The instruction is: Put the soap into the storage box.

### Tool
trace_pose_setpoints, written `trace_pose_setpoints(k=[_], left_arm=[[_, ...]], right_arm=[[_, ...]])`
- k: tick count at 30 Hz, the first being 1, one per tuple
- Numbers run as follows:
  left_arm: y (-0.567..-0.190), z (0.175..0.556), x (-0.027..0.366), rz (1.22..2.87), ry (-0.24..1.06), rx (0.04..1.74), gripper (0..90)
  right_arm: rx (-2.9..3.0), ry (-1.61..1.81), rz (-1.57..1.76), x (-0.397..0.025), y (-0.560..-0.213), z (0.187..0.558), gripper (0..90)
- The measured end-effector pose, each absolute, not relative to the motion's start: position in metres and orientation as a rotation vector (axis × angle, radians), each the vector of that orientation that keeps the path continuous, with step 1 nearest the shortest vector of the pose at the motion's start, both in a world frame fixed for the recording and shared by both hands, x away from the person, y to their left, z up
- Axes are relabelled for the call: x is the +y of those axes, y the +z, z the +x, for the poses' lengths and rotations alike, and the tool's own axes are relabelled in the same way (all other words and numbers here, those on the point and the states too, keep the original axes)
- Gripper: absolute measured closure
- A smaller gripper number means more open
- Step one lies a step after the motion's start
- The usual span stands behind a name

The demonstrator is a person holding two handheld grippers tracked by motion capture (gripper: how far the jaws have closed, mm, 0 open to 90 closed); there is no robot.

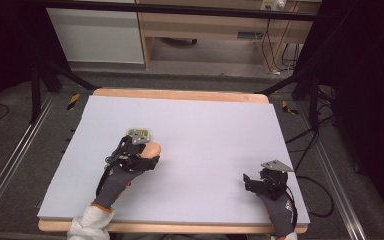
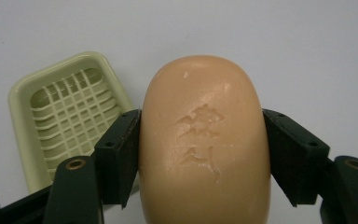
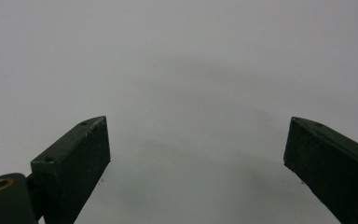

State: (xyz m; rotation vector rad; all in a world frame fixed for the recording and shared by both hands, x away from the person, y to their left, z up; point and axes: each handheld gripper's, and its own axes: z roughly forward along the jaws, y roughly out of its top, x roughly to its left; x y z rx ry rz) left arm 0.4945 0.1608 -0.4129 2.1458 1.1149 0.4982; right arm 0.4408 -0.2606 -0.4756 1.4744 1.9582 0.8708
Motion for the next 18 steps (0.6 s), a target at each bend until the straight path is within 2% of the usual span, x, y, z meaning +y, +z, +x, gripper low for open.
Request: trace_pose_setpoints(k=[18], left_arm=[[-0.410,0.521,0.185,2.071,0.545,1.247,31.5]], right_arm=[[1.965,0.858,1.487,-0.258,-0.478,0.444,7.3]])
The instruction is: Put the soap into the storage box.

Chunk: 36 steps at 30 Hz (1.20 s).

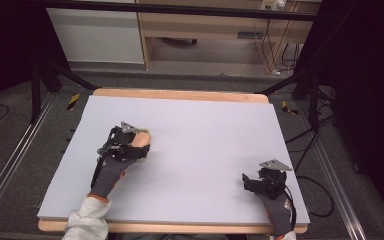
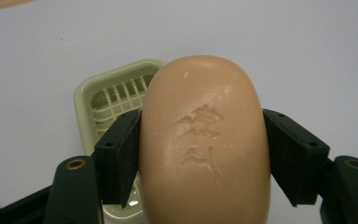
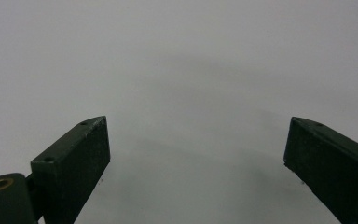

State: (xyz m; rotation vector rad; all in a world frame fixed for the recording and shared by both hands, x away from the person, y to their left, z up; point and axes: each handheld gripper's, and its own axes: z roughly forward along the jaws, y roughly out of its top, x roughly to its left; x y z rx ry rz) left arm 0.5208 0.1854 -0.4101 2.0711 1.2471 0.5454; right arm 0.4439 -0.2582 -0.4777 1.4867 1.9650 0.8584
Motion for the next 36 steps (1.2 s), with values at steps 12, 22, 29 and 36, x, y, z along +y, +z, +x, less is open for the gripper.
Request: trace_pose_setpoints(k=[12,22,29,36], left_arm=[[-0.415,0.541,0.184,2.042,0.546,1.287,31.5],[-0.422,0.553,0.189,2.029,0.550,1.320,31.5],[-0.428,0.556,0.192,2.029,0.553,1.340,31.5],[-0.436,0.561,0.195,2.036,0.548,1.368,31.5]], right_arm=[[1.964,0.858,1.489,-0.258,-0.478,0.445,7.2],[1.964,0.856,1.490,-0.257,-0.479,0.445,7.2],[1.963,0.856,1.493,-0.258,-0.478,0.445,7.2],[1.966,0.852,1.487,-0.257,-0.479,0.445,7.2]])
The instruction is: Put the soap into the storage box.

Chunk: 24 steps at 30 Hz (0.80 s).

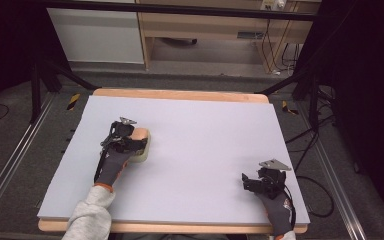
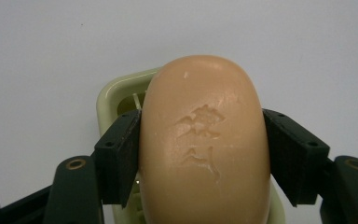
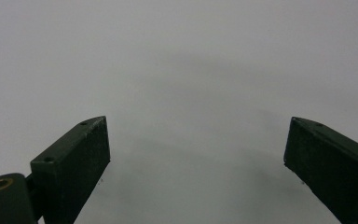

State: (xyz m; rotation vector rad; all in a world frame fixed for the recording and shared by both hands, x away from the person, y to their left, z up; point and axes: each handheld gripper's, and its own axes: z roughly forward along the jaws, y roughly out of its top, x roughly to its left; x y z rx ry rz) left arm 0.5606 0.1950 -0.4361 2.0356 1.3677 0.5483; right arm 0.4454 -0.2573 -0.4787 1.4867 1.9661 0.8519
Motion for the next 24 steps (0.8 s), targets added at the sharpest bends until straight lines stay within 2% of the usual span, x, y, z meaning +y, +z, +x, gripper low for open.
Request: trace_pose_setpoints(k=[24], left_arm=[[-0.447,0.565,0.198,2.054,0.534,1.407,31.4]], right_arm=[[1.971,0.851,1.483,-0.257,-0.479,0.445,7.0]])
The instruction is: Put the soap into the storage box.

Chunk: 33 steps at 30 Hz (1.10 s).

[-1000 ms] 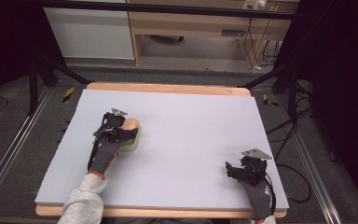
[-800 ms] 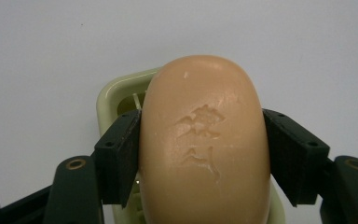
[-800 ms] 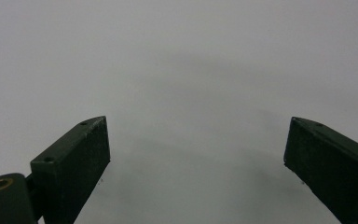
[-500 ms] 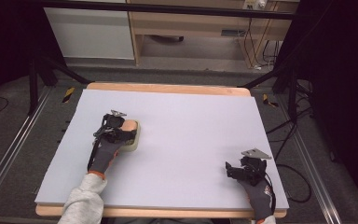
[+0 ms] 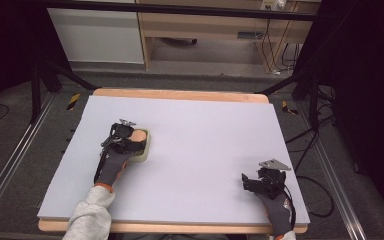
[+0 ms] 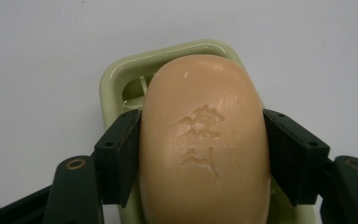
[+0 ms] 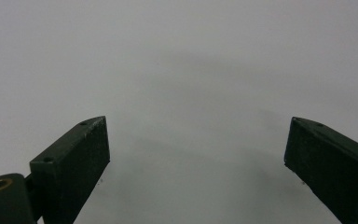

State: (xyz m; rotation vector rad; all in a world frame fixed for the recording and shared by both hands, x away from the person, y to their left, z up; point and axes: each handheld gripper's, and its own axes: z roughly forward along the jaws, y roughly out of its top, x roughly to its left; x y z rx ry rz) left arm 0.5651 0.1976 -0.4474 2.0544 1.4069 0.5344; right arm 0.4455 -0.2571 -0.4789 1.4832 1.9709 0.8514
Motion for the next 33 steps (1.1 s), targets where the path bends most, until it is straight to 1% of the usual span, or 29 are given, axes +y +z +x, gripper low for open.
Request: trace_pose_setpoints(k=[19,21,23,33], left_arm=[[-0.447,0.565,0.199,2.060,0.516,1.406,30.8],[-0.446,0.565,0.199,2.060,0.514,1.403,29.3],[-0.444,0.564,0.200,2.051,0.501,1.394,27.7],[-0.432,0.556,0.199,2.034,0.523,1.356,27.6]], right_arm=[[1.971,0.852,1.484,-0.257,-0.479,0.445,6.9],[1.970,0.854,1.486,-0.257,-0.479,0.445,6.9],[1.968,0.853,1.489,-0.257,-0.479,0.445,6.9],[1.965,0.851,1.492,-0.257,-0.479,0.445,6.9]])
